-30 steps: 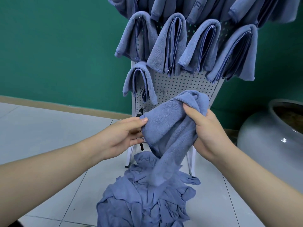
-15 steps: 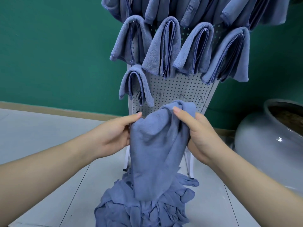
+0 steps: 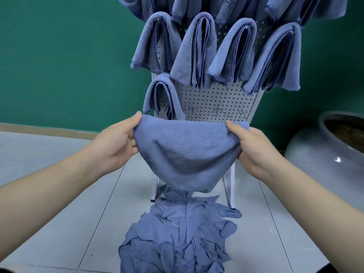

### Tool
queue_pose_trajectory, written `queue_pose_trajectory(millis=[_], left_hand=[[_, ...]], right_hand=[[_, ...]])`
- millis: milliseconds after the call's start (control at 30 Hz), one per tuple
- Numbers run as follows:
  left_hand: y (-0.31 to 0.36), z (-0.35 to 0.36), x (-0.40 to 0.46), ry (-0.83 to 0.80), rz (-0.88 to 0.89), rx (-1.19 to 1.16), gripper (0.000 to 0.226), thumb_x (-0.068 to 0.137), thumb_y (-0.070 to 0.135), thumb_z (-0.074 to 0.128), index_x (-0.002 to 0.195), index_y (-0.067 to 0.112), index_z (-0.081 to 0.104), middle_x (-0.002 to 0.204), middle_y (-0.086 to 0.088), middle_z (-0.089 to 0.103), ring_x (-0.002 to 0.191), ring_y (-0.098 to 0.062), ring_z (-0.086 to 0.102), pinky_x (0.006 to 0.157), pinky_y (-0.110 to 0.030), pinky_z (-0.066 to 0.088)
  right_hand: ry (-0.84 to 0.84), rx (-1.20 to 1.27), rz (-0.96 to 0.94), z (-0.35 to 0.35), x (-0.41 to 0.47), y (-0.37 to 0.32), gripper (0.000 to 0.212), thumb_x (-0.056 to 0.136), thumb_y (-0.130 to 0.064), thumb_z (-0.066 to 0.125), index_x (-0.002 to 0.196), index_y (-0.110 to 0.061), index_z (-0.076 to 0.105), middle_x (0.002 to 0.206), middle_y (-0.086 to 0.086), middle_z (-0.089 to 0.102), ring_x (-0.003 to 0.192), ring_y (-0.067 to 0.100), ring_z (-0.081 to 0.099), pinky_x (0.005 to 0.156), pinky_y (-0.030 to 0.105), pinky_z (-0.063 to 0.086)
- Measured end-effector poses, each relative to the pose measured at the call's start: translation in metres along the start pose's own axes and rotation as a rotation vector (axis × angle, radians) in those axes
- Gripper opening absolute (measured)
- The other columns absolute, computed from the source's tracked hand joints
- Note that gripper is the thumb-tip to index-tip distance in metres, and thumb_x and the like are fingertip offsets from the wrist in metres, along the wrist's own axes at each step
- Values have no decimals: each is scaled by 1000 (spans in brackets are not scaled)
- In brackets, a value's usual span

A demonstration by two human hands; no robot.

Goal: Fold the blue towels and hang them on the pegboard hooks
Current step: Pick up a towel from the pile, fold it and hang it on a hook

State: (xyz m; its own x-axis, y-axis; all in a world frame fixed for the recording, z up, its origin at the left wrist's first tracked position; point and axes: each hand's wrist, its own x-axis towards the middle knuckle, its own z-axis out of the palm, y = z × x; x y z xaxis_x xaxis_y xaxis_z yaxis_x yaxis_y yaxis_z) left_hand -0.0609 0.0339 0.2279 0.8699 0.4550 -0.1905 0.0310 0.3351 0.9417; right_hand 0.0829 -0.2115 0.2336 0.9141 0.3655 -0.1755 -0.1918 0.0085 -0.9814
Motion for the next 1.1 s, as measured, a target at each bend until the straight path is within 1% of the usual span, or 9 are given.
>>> queue_pose_trajectory(millis=[133,267,467,567,700,800,867,967,1100], left_hand=[[-9,4,-1,-23,6,143,15,99,14,62,106,8,73,98,-6,78,83,-14,74,72,-23,61],[3,-4,3,57,57,133,11,101,19,61,95,13,69,88,1,76,78,-11,72,75,-24,58],[10,-12,3,84,175,153,16,103,21,59,96,11,70,100,-4,77,94,-17,72,90,-31,57],[13,-15,4,115,211,185,17,103,22,60,101,10,71,101,-5,78,91,-18,73,87,-33,58],[14,-22,7,184,232,216,18,102,25,62,102,11,73,104,-8,77,88,-18,73,82,-32,58],[11,-22,7,202,210,180,18,102,25,63,98,11,73,97,-3,78,85,-16,73,77,-28,60],[11,-20,7,181,206,151,18,102,24,62,99,9,73,93,-2,78,83,-14,72,74,-25,60],[12,-16,6,92,188,146,18,102,21,61,107,7,72,96,-2,77,86,-13,71,75,-23,59],[6,-10,2,-100,132,186,29,92,2,64,119,9,70,109,-5,78,95,-12,74,78,-20,58]], right_hand=[[-79,-38,28,-2,2,-2,30,101,-34,65,108,-6,73,103,8,80,101,20,75,93,35,56],[-21,-75,19,-12,11,-2,29,101,-31,65,110,-6,74,105,7,79,106,22,74,93,36,57],[-58,-88,23,-21,15,-3,26,101,-27,65,111,-5,74,110,8,79,95,19,75,92,39,58],[-57,-34,70,-21,15,-6,18,96,-26,71,104,-11,76,104,3,79,85,15,73,84,34,58],[-40,-12,146,-26,17,-5,17,92,-24,74,102,-10,77,103,7,76,89,22,69,93,41,57],[-22,-14,180,-29,19,-2,16,92,-22,75,101,-9,75,93,6,76,77,20,70,70,35,60],[13,-7,204,-32,21,-1,15,90,-22,77,99,-10,74,87,4,75,73,18,70,62,30,59],[46,0,217,-37,27,-1,16,89,-20,77,101,-10,73,94,5,76,78,17,71,64,28,59],[61,43,224,-41,32,0,17,92,-22,75,106,-11,71,95,4,76,78,15,71,53,22,57]])
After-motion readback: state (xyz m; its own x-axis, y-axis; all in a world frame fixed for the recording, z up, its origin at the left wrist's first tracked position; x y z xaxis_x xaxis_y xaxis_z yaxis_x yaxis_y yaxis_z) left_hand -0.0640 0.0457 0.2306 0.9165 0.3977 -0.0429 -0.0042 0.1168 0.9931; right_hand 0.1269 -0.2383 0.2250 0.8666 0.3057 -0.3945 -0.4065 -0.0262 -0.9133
